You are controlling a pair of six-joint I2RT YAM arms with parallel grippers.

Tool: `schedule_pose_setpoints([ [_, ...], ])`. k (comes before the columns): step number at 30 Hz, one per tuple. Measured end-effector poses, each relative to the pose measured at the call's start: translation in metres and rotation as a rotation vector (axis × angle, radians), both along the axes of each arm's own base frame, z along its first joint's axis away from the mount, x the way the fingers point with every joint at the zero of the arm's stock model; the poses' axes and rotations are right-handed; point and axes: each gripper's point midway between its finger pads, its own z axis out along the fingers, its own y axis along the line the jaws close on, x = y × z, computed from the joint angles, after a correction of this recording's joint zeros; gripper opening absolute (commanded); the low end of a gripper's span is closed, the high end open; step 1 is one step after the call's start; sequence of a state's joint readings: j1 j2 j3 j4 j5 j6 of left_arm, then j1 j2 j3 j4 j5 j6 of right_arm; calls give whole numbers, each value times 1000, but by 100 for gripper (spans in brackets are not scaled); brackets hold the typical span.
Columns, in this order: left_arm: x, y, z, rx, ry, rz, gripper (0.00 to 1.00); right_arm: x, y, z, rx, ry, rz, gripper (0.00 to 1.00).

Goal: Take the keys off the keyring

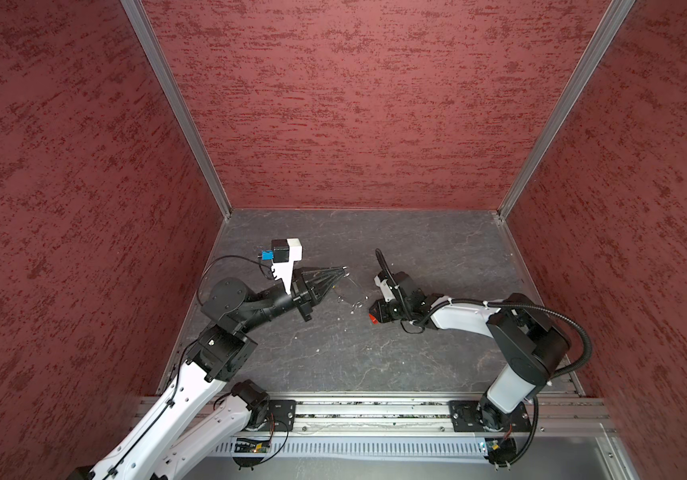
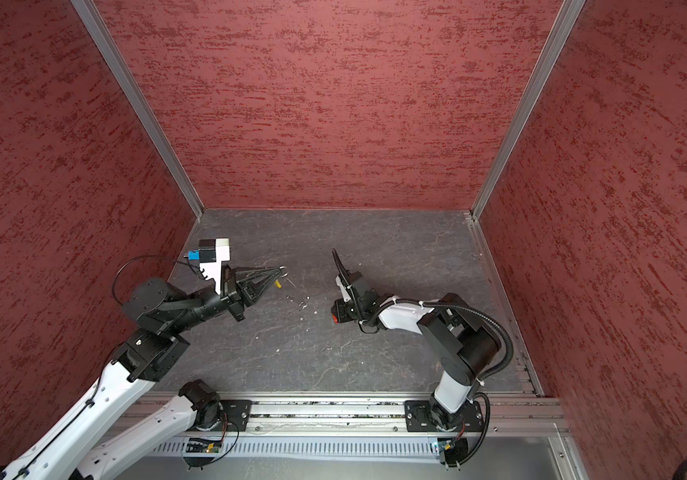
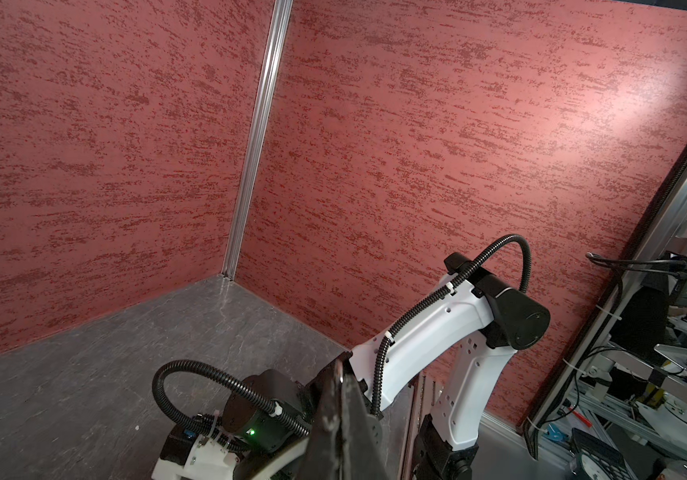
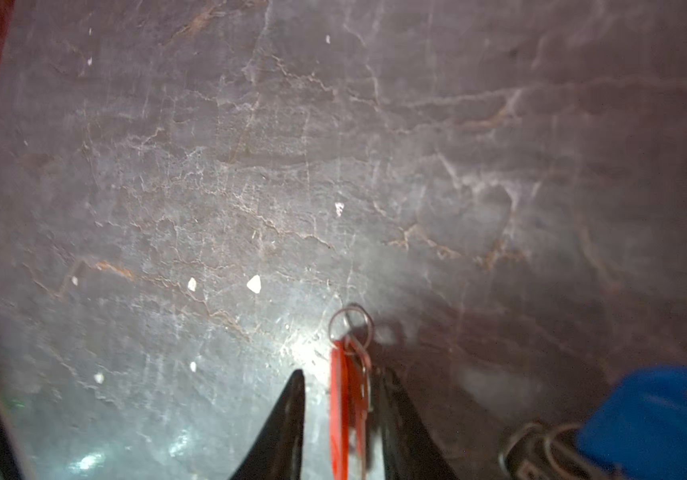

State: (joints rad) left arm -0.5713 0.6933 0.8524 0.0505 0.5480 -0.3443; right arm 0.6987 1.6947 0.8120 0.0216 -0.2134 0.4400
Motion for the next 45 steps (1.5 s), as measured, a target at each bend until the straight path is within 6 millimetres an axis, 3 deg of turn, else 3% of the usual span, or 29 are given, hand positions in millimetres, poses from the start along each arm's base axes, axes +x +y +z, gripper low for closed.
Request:
schedule_pose_setpoints([
  [3, 0, 0, 0, 0, 1, 1, 0, 3, -2, 10, 5, -30, -14, 49],
  [6, 1, 0, -1, 2, 6, 5, 0, 9, -4, 42, 33, -106, -31, 54],
  [9, 1, 1, -2, 5, 11, 8, 0, 14, -6, 96, 91, -225, -36, 55],
  [13, 1, 1, -3, 6, 13, 8, 0, 16, -3, 191, 215, -417, -17, 56],
  [18, 3, 0, -3, 9, 17, 10, 0, -5, -6, 289, 367, -601, 50, 60],
  [21, 4, -1, -3, 13, 22, 11, 0, -26, -6, 330, 458, -669, 126, 62],
  [24, 7, -2, -3, 16, 25, 12, 0, -53, -2, 357, 553, -706, 238, 63],
  [27, 9, -3, -1, 18, 25, 12, 0, -78, 8, 373, 630, -703, 374, 64],
  [30, 10, -3, 1, 17, 25, 18, 0, -98, 18, 375, 674, -675, 481, 66],
  [38, 18, -2, 1, 12, 35, 53, 0, -119, 37, 370, 687, -643, 576, 64],
  [41, 21, -3, -1, 15, 44, 56, 0, -113, 47, 366, 660, -632, 570, 52],
  [45, 22, -4, -2, 16, 53, 55, 0, -100, 57, 352, 622, -604, 545, 23],
])
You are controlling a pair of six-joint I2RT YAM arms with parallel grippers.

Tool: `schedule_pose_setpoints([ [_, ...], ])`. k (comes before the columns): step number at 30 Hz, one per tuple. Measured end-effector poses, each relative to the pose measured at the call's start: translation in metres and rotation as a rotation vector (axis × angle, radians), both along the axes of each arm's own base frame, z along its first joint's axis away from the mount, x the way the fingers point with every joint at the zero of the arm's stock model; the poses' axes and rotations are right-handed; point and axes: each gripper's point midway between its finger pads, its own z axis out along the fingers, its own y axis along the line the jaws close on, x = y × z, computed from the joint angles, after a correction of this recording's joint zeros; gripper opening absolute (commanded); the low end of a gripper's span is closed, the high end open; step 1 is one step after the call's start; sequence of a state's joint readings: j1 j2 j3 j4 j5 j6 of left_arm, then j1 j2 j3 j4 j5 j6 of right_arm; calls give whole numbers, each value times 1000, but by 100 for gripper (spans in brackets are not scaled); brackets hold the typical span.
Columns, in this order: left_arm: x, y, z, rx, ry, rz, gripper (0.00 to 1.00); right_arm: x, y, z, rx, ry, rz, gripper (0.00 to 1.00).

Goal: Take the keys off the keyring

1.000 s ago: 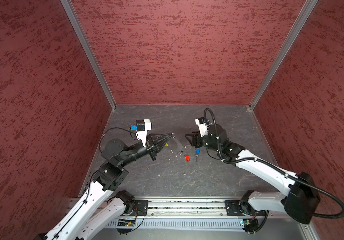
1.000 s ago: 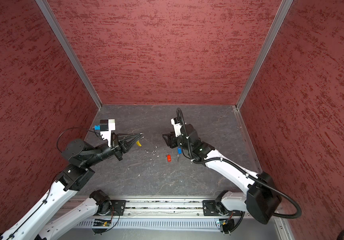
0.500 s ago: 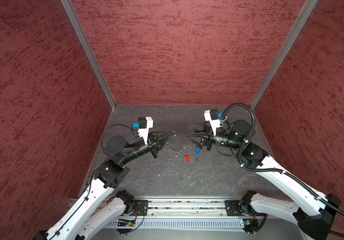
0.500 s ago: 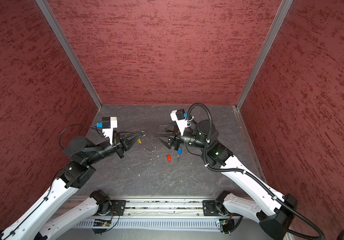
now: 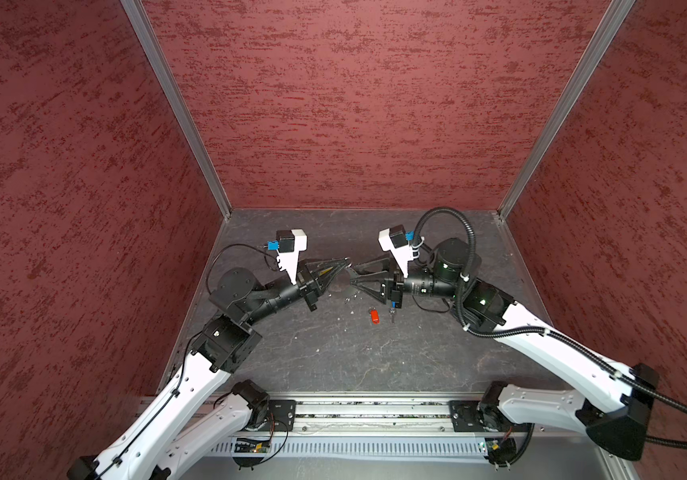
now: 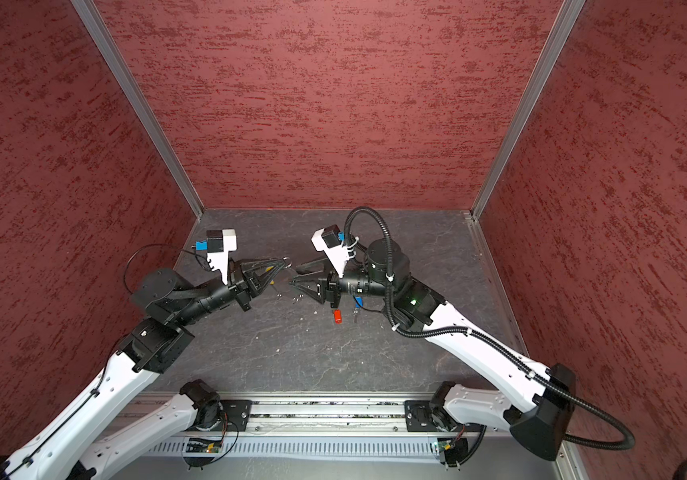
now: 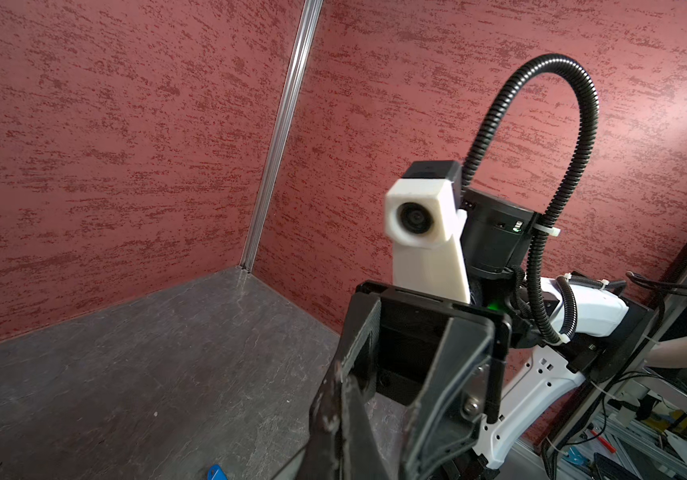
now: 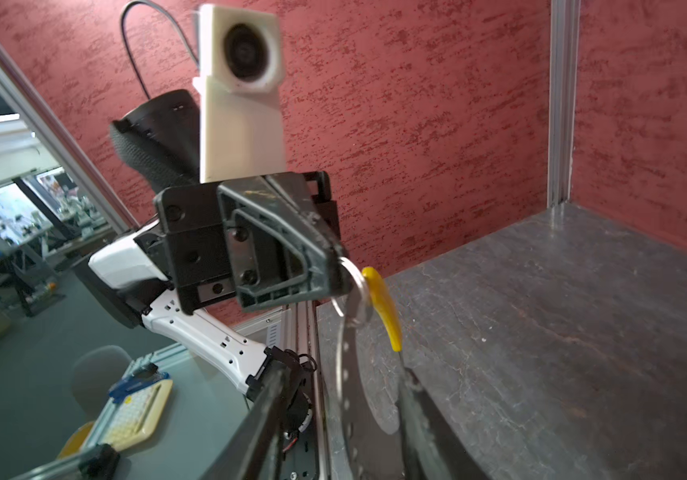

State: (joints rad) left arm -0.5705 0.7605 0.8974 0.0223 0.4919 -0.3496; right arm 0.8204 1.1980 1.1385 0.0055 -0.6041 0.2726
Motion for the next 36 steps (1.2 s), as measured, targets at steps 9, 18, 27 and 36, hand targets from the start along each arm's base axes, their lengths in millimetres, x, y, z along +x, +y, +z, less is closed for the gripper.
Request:
schedule_pose_setpoints([
  [9, 7, 9, 2, 11, 23, 68, 99, 11, 6, -17, -35, 27, -11, 0],
  [18, -7, 30, 38, -6, -88, 140, 99, 63, 27, -109, -146, 280, -1, 0],
  [27, -9, 33, 36, -6, -96, 148, 99, 85, 46, -256, -355, 591, -6, 0],
  [36, -4, 29, 19, 13, -65, 147, 99, 112, 49, -302, -444, 651, -95, 8],
])
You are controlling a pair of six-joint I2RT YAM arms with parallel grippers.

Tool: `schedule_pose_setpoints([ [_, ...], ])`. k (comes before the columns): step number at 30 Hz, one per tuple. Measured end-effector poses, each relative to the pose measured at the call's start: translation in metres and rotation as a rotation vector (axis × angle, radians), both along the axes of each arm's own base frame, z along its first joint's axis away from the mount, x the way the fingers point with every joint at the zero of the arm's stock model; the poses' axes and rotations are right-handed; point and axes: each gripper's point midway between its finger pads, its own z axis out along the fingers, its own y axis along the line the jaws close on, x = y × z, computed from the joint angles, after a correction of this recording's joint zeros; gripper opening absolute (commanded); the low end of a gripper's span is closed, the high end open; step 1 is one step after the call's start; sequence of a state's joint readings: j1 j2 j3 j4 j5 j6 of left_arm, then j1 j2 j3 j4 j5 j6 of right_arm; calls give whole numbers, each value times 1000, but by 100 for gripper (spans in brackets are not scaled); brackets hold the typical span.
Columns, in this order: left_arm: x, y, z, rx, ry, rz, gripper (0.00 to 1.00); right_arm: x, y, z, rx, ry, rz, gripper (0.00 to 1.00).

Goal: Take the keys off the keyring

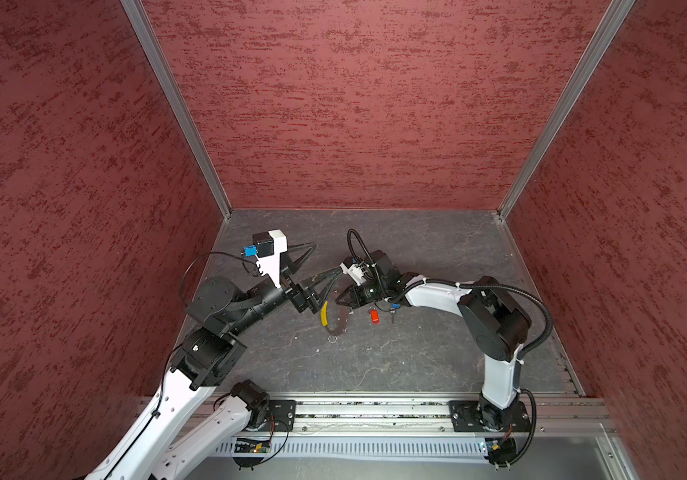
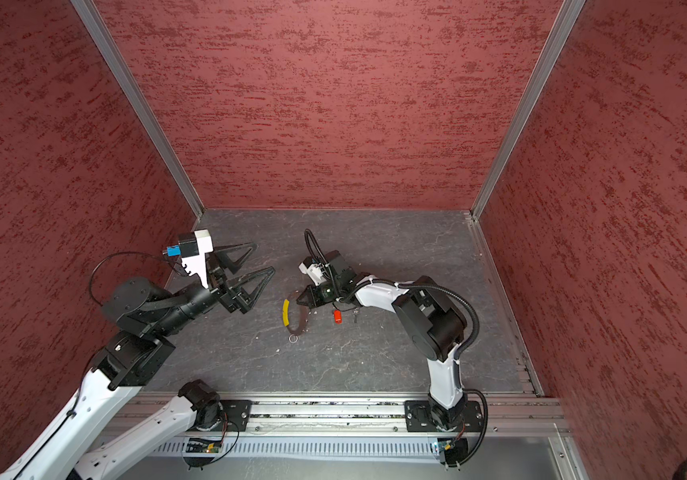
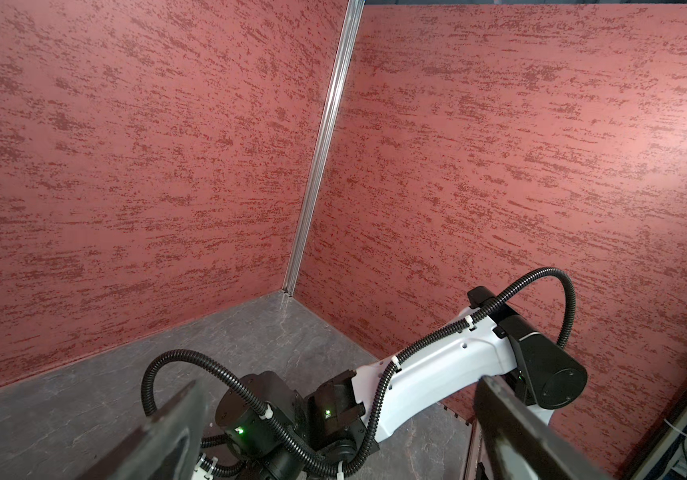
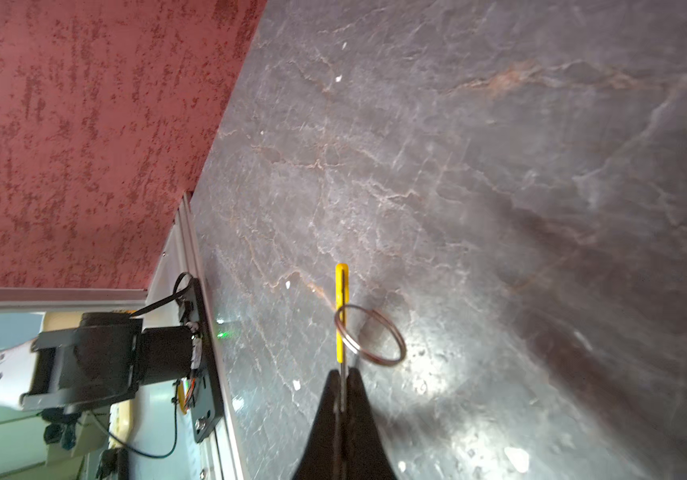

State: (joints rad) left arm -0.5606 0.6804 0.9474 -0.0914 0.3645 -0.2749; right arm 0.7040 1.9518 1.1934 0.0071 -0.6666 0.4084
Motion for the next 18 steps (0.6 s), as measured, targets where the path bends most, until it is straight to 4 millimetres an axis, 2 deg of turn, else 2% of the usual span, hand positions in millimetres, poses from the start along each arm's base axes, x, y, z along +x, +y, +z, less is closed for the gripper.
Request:
schedule_pose_setpoints([
  [4, 0, 0, -1, 1, 3, 0, 99, 9, -5, -7, -27, -3, -37, 39],
  [6, 0, 0, -1, 1, 3, 0, 99, 19, -10, -12, -59, -24, -78, 51],
  [8, 0, 0, -1, 0, 2, 0, 99, 25, -15, -17, -90, -32, -114, 57],
  [9, 0, 0, -1, 0, 2, 1, 99, 28, -18, -19, -103, -38, -131, 66],
  [11, 1, 0, -1, 1, 3, 3, 99, 36, -23, -20, -123, -57, -168, 76],
  [12, 1, 0, -2, 1, 4, 5, 100, 39, -26, -19, -130, -66, -189, 85],
  [14, 2, 1, -3, 2, 7, 9, 99, 41, -34, -14, -145, -95, -224, 90],
  [16, 4, 1, -5, 4, 11, 16, 99, 43, -44, 0, -149, -134, -262, 93],
  [18, 8, 2, -7, 7, 17, 34, 99, 45, -52, 29, -129, -198, -305, 93],
])
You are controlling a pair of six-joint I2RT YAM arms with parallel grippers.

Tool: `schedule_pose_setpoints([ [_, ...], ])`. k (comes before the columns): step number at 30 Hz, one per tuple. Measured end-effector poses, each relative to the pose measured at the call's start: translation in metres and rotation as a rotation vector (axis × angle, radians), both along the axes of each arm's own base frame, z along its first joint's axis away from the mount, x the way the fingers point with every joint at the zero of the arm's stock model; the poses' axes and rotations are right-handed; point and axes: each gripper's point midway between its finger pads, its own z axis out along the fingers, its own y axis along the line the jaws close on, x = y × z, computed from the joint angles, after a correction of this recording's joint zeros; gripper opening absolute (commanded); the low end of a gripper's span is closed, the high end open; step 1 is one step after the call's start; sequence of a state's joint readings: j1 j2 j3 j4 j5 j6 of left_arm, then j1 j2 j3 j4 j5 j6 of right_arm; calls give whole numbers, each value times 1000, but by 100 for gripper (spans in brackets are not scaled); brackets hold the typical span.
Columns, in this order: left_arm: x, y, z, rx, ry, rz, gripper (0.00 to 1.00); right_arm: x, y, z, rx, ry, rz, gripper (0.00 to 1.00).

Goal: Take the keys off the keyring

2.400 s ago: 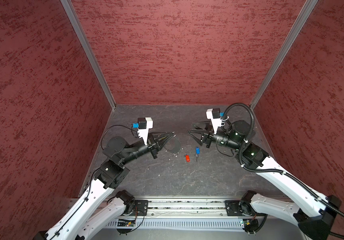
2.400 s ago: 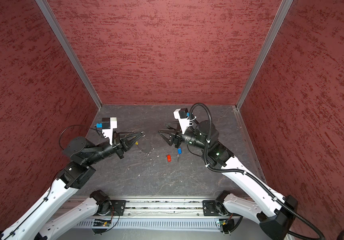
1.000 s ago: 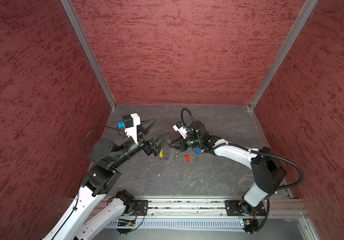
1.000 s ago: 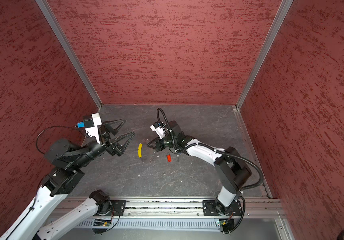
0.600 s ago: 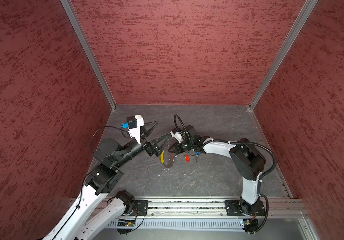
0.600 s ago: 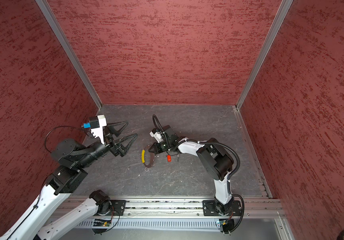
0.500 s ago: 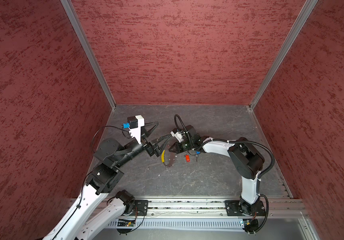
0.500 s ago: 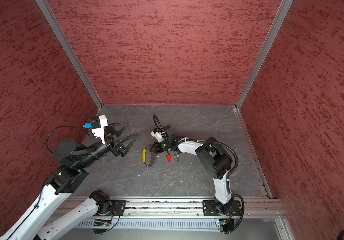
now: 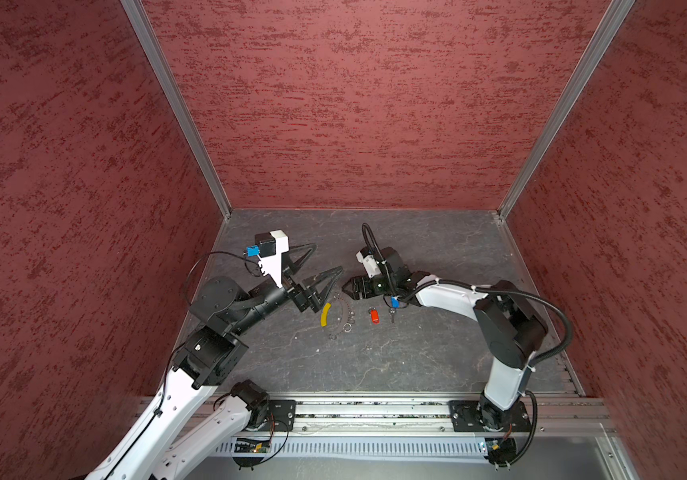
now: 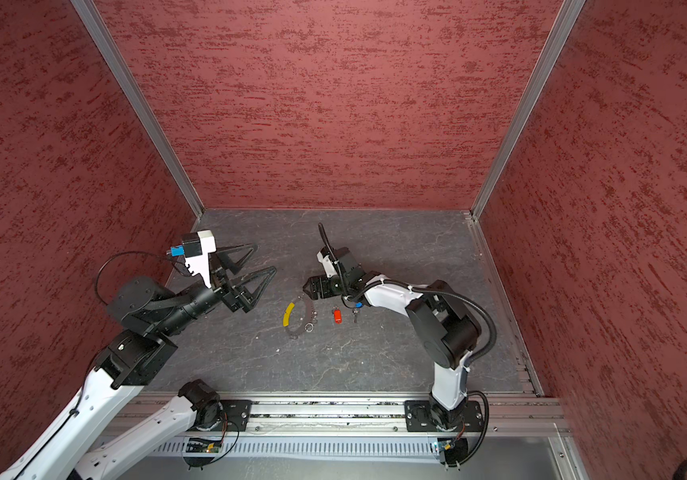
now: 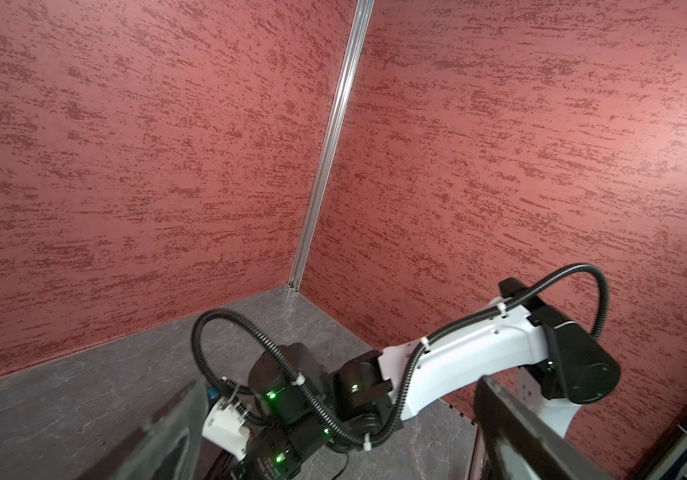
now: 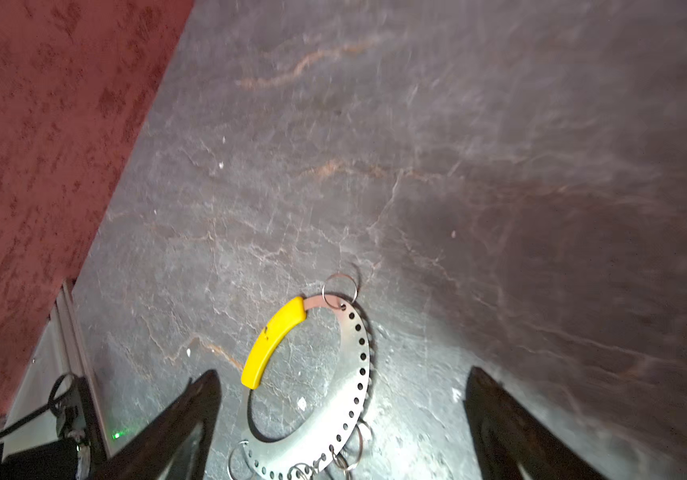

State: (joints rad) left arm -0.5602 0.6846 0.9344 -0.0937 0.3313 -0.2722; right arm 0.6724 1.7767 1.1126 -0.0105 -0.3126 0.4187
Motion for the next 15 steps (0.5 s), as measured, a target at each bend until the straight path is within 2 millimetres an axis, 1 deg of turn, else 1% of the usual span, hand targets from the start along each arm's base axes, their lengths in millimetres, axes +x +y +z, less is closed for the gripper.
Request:
schedule_pose_setpoints([
  [1, 2, 1, -1, 1, 2, 10, 100, 1, -3, 16, 13, -38, -16, 93],
  [3, 9, 2, -5, 8, 11, 42, 99, 3, -12, 55, 50, -130, -52, 94],
  [5, 18, 4, -10, 20, 18, 81, 99, 2, -22, 91, 88, -217, -90, 97],
  [6, 25, 5, -15, 28, 26, 108, 99, 2, -28, 107, 103, -257, -116, 99],
  [8, 39, 8, -26, 51, 43, 169, 99, -2, -44, 132, 125, -323, -171, 99],
  [9, 47, 9, -34, 70, 47, 201, 99, -4, -54, 140, 131, -349, -206, 99],
  [11, 63, 12, -48, 108, 55, 261, 99, -9, -72, 151, 135, -385, -272, 99],
  [13, 81, 18, -67, 154, 80, 337, 99, -13, -88, 155, 134, -408, -329, 99],
  [15, 105, 32, -87, 203, 120, 437, 99, -16, -101, 157, 129, -426, -375, 99],
])
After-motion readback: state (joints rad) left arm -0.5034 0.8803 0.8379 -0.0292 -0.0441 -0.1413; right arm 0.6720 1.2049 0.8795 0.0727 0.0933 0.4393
